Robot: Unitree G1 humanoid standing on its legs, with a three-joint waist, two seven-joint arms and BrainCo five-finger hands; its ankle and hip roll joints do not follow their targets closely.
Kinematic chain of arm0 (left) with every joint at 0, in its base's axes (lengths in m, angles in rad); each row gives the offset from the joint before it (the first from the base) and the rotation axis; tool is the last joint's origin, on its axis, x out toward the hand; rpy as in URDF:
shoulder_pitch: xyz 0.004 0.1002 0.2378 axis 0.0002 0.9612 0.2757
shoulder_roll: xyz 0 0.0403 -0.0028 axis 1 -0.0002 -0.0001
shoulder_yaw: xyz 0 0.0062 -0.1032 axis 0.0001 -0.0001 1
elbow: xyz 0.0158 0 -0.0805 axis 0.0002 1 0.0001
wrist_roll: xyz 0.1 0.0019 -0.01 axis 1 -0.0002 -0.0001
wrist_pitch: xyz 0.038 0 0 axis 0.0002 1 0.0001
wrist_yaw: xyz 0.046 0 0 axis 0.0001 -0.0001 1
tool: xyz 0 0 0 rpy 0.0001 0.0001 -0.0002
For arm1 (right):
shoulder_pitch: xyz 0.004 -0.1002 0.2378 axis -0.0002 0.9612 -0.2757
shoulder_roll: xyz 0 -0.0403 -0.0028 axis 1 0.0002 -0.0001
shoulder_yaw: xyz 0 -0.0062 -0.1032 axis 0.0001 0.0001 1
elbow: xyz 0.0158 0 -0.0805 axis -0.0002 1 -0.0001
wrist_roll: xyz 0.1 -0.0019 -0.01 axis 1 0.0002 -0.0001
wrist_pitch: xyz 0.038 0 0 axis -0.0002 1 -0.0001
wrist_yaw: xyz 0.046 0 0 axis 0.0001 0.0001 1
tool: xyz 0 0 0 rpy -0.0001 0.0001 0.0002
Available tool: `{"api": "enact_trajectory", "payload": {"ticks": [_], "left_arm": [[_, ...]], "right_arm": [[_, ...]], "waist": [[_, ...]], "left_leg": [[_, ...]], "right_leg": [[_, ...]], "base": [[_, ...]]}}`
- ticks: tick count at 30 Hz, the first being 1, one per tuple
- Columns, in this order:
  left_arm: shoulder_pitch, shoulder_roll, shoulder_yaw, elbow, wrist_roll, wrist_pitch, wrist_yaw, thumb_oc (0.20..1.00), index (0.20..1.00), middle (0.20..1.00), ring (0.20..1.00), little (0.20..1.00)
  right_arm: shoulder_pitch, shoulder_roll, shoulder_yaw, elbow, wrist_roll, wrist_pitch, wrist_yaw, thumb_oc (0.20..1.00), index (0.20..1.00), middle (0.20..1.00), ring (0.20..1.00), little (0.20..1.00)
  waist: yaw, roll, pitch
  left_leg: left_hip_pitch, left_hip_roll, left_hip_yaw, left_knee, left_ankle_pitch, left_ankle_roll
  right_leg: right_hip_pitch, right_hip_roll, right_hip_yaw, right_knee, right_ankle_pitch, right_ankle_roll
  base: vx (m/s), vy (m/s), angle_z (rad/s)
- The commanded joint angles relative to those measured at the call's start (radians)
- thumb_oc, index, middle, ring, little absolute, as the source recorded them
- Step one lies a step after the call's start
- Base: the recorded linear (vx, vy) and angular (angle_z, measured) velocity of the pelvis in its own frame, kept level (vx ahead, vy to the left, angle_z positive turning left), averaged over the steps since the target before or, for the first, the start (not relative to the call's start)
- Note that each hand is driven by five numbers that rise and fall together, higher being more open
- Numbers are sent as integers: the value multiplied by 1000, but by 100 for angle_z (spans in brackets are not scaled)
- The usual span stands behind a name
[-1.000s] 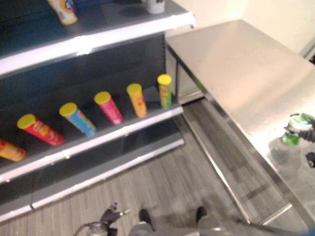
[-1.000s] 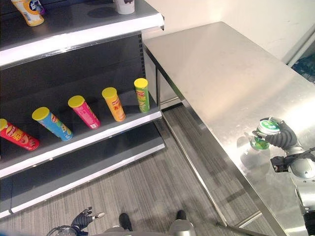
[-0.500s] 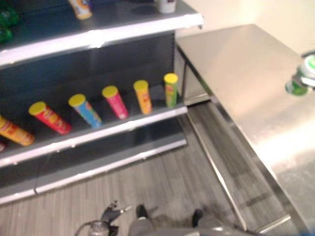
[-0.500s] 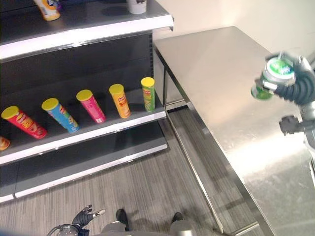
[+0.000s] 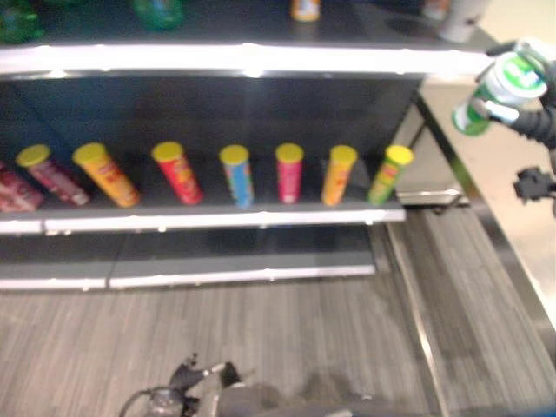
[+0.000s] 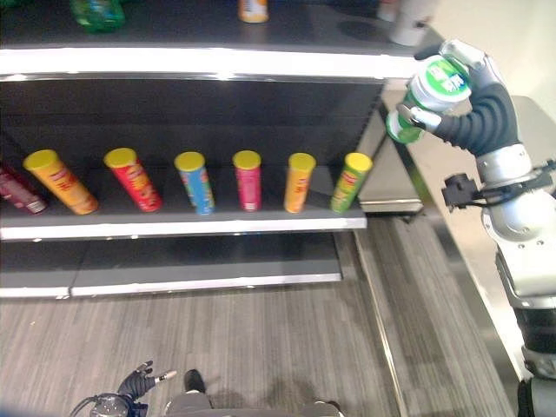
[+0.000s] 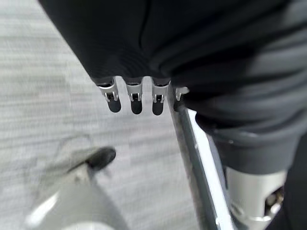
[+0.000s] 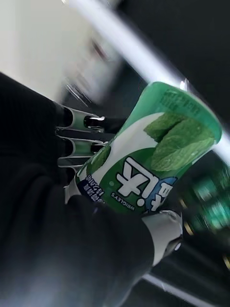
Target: Put the goods on the table back onto the shelves and tidy them up.
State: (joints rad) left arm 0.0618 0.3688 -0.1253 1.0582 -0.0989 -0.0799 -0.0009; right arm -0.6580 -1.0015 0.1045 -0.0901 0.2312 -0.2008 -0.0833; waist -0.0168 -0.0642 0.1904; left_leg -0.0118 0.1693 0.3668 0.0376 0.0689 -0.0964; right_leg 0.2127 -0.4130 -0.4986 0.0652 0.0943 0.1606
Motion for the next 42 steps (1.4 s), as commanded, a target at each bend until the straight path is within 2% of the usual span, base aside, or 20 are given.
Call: {"api": "enact_trajectory", "payload": {"ticks": [1,2,3,4,6,7,8,11,12,15,24,31,42], "left_arm": [[-11,15,-18,-16,-8,-26,28,1000,1000,1000,1000,1000],[-19,34,-14,-8,-17,-26,33,1000,1000,1000,1000,1000],[-24,41,-15,-8,-29,-24,34,1000,1000,1000,1000,1000],[-27,45,-15,-7,-37,-22,33,1000,1000,1000,1000,1000],[-33,46,-16,0,-56,-23,27,1000,1000,1000,1000,1000],[-33,44,-14,0,-57,-23,27,1000,1000,1000,1000,1000],[-36,44,-13,8,-62,-24,31,1000,1000,1000,1000,1000],[-12,42,-16,-6,-97,-19,15,1000,1000,1000,1000,1000],[-3,29,-18,-5,-94,-25,18,1000,1000,1000,1000,1000],[16,12,-10,-7,-118,-26,17,1000,1000,1000,1000,1000],[38,-8,-15,16,-122,-18,19,1000,1000,1000,1000,1000],[39,-8,-17,21,-117,-15,25,1000,1000,1000,1000,1000],[57,-24,-28,28,-94,-11,28,1000,1000,1000,1000,1000]], "right_arm": [[-144,-97,34,54,-31,-6,-45,200,200,200,200,200],[-194,-101,73,67,-44,4,-46,200,200,200,200,200],[-220,-109,95,81,-42,8,-45,200,200,200,200,200],[-246,-116,115,94,-37,12,-42,200,200,200,200,200],[-300,-125,157,146,-18,17,-37,200,200,200,200,200],[-308,-126,164,150,-18,16,-38,200,200,200,200,200],[-346,-121,206,223,4,11,-43,200,200,200,200,200],[-410,-134,255,260,4,28,-40,200,200,200,200,200],[-450,-119,291,348,8,37,-41,200,200,200,200,200],[-481,-105,316,439,21,41,-40,200,200,200,200,200],[-534,-48,372,671,12,78,-22,200,200,200,200,200],[-522,-16,364,747,17,92,-20,200,200,200,200,200],[-475,19,337,751,14,99,-19,200,200,200,200,200]], "waist": [[51,45,-28],[53,48,-27],[50,48,-22],[45,51,-22],[45,52,-23],[43,54,-22],[49,45,-20],[61,32,-27],[77,22,-45],[92,17,-65],[134,7,-77],[148,10,-76],[157,14,-70]], "left_leg": [[99,36,40,-98,-57,-57],[108,16,32,-113,-64,-41],[100,9,33,-111,-51,-27],[100,3,23,-114,-52,-23],[107,-13,4,-117,-57,-20],[108,-12,4,-117,-57,-21],[109,-27,-16,-114,-66,-19],[111,-40,-36,-104,-70,-16],[120,-44,-35,-106,-76,-19],[123,-37,-36,-107,-71,-27],[127,-25,-54,-97,-64,-41],[125,-23,-64,-96,-60,-45],[131,-28,-69,-102,-59,-42]], "right_leg": [[-132,-13,72,103,-70,74],[-155,-6,82,165,-68,67],[-187,21,95,183,-65,47],[-207,65,125,176,-99,41],[-226,132,164,124,-132,34],[-225,134,164,123,-131,34],[-223,171,182,37,-135,23],[-194,174,189,1,-132,25],[-149,174,160,-38,-124,26],[-100,183,115,-84,-114,28],[-38,199,65,-120,-124,19],[-28,198,48,-112,-132,17],[-20,190,35,-107,-131,16]], "base": [[74,370,21],[20,309,15],[31,253,19],[28,126,30],[91,68,43],[103,12,31],[60,-8,25],[76,-3,63],[80,-54,46],[91,-75,16],[46,-45,16],[28,-15,8],[20,2,6]]}}
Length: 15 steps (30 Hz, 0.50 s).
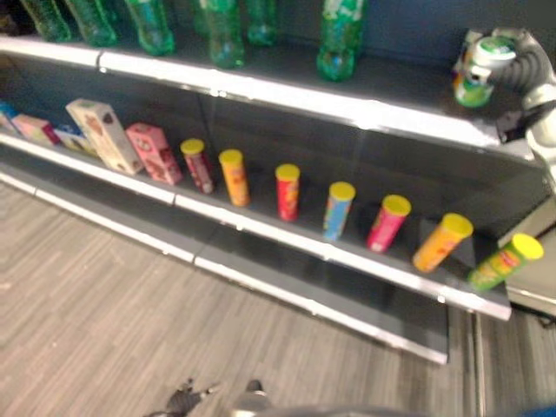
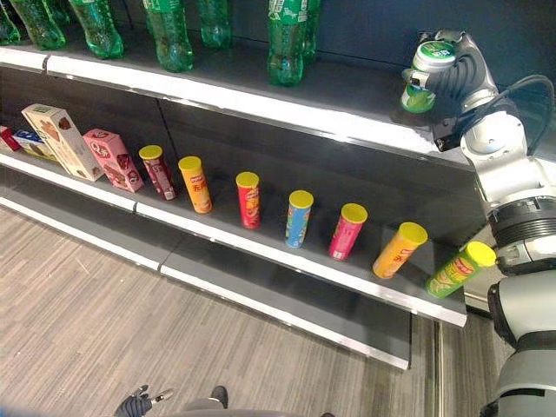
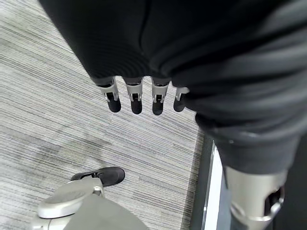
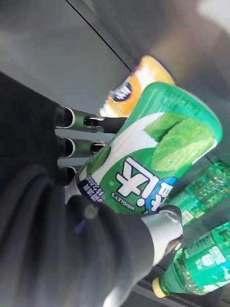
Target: Put the goods on the table back onto the shelves and tidy them up.
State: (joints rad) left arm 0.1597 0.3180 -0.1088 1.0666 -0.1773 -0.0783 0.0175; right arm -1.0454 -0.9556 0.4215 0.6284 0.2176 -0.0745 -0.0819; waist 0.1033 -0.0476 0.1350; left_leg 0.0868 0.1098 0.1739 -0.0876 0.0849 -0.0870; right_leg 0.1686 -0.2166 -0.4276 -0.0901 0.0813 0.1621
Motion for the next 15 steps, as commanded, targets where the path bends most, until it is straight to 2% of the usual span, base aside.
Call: {"api": "enact_trajectory", "payload": {"ticks": [1,15], "left_arm": [[-43,25,-48,17,-12,-14,10,1000,1000,1000,1000,1000],[-38,20,-54,3,5,-13,10,1000,1000,1000,1000,1000]], "right_arm": [[-78,-14,18,42,27,-26,-16,200,200,200,200,200],[-37,-1,3,41,9,-20,-17,200,200,200,200,200]], "waist": [[37,-3,-14],[29,0,-5]], "left_leg": [[28,31,123,22,-73,-50],[34,30,130,16,-74,-49]], "right_leg": [[21,-8,-39,48,-116,15],[18,-14,-40,53,-112,15]], "base": [[0,0,0],[0,0,0]]}}
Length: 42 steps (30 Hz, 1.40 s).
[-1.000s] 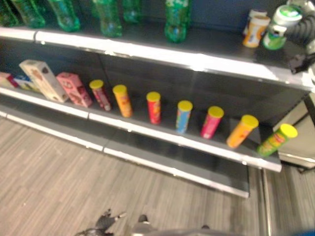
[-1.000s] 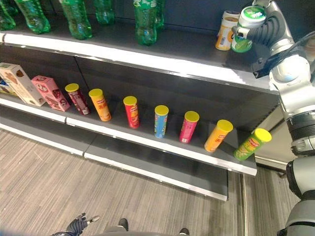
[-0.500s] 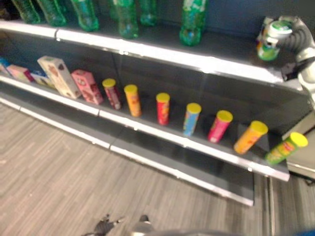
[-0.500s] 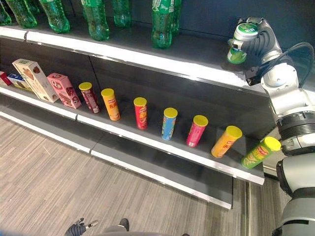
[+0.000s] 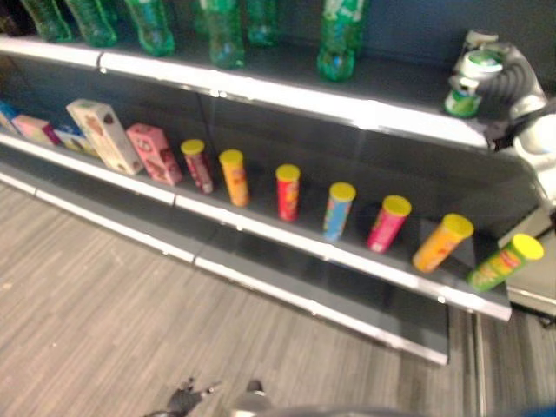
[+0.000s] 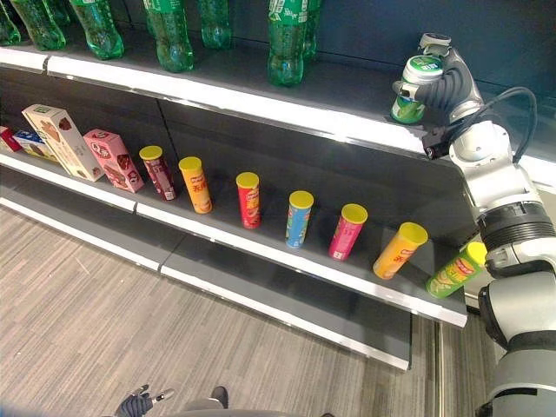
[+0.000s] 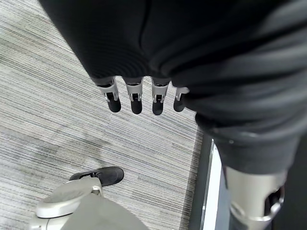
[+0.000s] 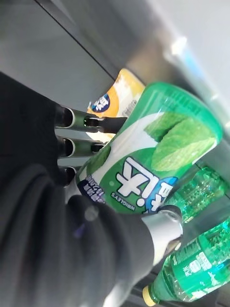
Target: Put the goods on the table back onto the shelves and tidy them up.
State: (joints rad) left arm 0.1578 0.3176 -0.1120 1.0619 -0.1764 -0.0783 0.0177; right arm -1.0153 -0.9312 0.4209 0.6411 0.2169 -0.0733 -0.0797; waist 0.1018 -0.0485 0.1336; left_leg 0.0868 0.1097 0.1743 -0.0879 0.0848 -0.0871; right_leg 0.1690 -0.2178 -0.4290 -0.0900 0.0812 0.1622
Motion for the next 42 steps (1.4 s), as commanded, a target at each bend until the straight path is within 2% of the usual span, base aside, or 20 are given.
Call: {"api": "enact_trajectory", "payload": {"ticks": [1,8,9,10,15,27,42], "left_arm": [[-36,21,-51,7,6,-13,10,1000,1000,1000,1000,1000],[-36,21,-50,0,4,-16,12,1000,1000,1000,1000,1000],[-44,22,-60,0,27,-36,23,1000,1000,1000,1000,1000],[-39,39,-57,-2,24,-30,-3,1000,1000,1000,1000,1000],[-41,36,-50,9,26,-22,-1,1000,1000,1000,1000,1000],[-54,33,-54,5,40,-23,5,1000,1000,1000,1000,1000],[-66,36,-54,2,46,-22,9,1000,1000,1000,1000,1000]], "right_arm": [[-64,-27,1,23,10,-21,-20,200,200,200,200,200],[-57,-30,-1,19,-7,-22,-26,200,200,200,200,200],[-36,-11,-5,12,-12,-28,-31,200,200,200,200,200],[-63,-32,0,13,-18,-18,-32,200,200,200,200,200],[-86,-64,16,36,-50,-5,-39,200,200,200,200,200],[-84,-73,15,54,-77,12,-51,200,200,200,200,200],[-72,-51,-3,68,-73,18,-58,200,200,200,200,200]], "waist": [[29,1,-3],[25,1,0],[18,1,0],[17,1,2],[6,1,8],[-18,-5,8],[-35,-10,7]], "left_leg": [[35,30,131,15,-75,-49],[43,31,138,17,-80,-50],[44,31,138,18,-81,-50],[45,30,141,17,-81,-50],[43,30,142,17,-80,-50],[50,30,157,14,-86,-46],[59,30,171,13,-93,-45]], "right_leg": [[19,-12,-38,52,-112,15],[26,-13,-39,53,-113,16],[25,-14,-37,53,-112,17],[25,-15,-33,52,-111,18],[14,-16,-24,57,-108,19],[2,-13,-7,56,-104,17],[-4,-11,10,54,-101,18]], "base": [[0,0,0],[0,0,0],[0,0,0],[0,0,0],[0,0,0],[1,1,-2],[1,0,-4]]}}
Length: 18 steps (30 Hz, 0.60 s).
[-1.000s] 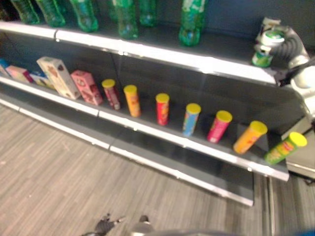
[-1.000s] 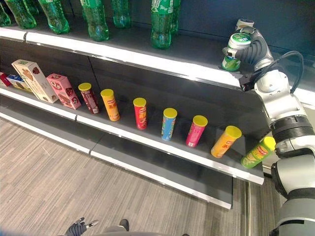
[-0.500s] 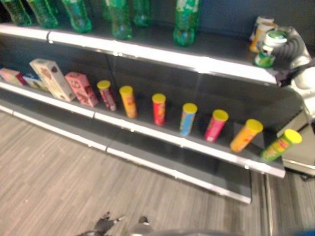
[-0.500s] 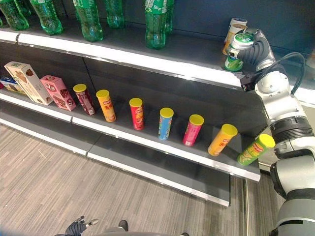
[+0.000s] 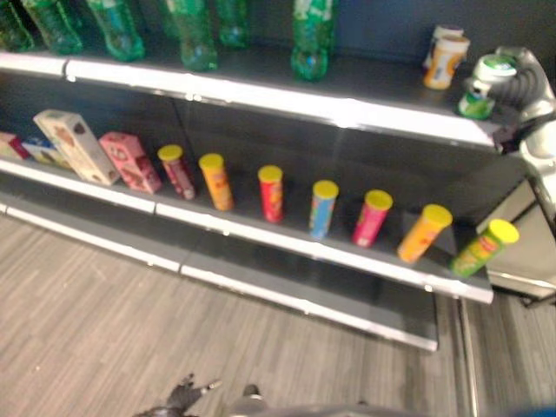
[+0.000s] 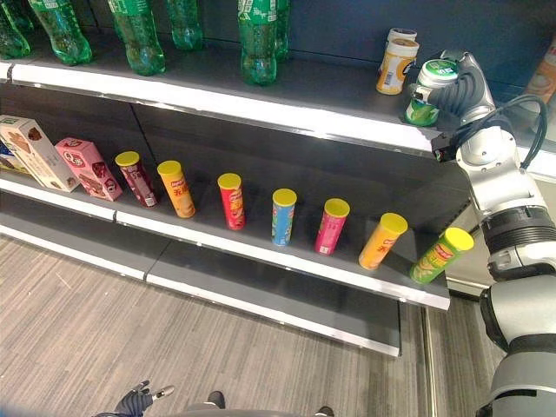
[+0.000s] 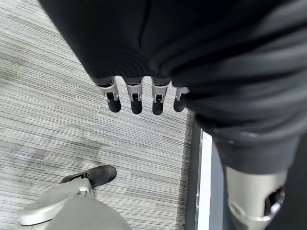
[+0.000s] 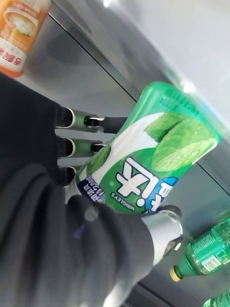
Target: Put the goods on the table back onto the shelves and tidy them up.
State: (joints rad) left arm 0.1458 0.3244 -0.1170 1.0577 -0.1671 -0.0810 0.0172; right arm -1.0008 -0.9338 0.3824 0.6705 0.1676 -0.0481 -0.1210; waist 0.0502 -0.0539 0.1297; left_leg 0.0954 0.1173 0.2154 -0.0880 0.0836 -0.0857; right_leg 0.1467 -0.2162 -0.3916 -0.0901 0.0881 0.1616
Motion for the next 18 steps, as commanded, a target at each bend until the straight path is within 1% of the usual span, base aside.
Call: {"api": "enact_trajectory", "payload": {"ticks": [1,4,6,18], "left_arm": [[-54,29,-49,6,37,-20,10,1000,1000,1000,1000,1000],[-54,31,-47,4,37,-18,9,1000,1000,1000,1000,1000],[-52,31,-46,5,38,-16,9,1000,1000,1000,1000,1000],[-51,32,-42,8,42,-13,10,1000,1000,1000,1000,1000]], "right_arm": [[-87,-48,36,39,-24,-7,-17,200,200,200,200,200],[-74,-49,29,26,-21,-8,-13,200,200,200,200,200],[-69,-48,25,18,-19,-9,-16,1000,1000,1000,1000,1000],[-45,-76,-19,-18,12,-25,-44,1000,1000,1000,1000,1000]], "waist": [[17,-5,11],[16,-4,10],[16,-4,9],[19,-6,8]], "left_leg": [[50,23,130,13,-91,-46],[52,22,130,12,-92,-46],[53,22,130,12,-93,-46],[60,19,131,12,-98,-45]], "right_leg": [[19,-13,-27,54,-108,19],[21,-12,-25,53,-108,19],[22,-12,-25,52,-107,19],[29,-13,-31,50,-105,23]], "base": [[0,0,0],[2,3,-4],[4,-2,-4],[0,0,0]]}}
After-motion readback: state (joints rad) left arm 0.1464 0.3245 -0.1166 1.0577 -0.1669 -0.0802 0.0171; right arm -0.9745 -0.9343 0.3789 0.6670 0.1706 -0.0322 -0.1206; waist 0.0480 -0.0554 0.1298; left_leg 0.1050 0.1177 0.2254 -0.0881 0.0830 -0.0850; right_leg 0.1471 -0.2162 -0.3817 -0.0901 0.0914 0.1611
